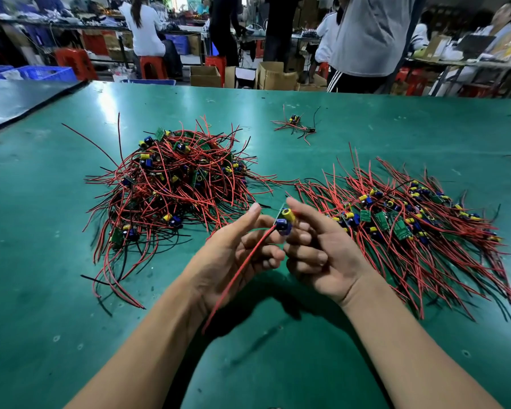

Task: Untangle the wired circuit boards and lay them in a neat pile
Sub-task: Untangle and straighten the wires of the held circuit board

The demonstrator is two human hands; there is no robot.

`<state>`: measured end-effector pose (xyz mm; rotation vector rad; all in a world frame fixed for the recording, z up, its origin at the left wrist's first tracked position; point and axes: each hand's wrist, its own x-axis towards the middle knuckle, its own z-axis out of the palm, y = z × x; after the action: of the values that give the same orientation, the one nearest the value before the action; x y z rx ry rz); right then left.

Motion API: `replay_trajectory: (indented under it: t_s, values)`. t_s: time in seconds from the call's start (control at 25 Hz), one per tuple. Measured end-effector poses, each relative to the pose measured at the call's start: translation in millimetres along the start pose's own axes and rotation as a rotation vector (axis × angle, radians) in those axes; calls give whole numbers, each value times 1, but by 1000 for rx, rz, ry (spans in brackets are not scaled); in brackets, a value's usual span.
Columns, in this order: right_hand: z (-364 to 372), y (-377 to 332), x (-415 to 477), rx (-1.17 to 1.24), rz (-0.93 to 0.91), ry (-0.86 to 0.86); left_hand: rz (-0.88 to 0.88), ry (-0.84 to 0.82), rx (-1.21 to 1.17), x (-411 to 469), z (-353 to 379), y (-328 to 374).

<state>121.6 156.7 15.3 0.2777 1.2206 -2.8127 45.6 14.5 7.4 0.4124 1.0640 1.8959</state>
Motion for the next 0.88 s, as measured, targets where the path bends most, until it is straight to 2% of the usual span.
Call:
replay_trajectory:
  t_s: [0.12, 0.32, 0.44, 0.6, 0.88]
  values:
    - [2, 6, 2, -187, 15, 124, -4, -17, 110, -1, 2, -3]
    - [2, 14, 6, -310, -88, 244, -41, 39, 147, -1, 3, -6]
    - [-4, 13, 7, -307, -169, 240, -67, 84, 134, -1, 0, -6]
    - [-11, 10, 8, -434, -266, 262, -96, 130, 152, -1, 0, -7]
    - [-14, 10, 10, -432, -276, 255, -59, 102, 268, 2, 0, -13]
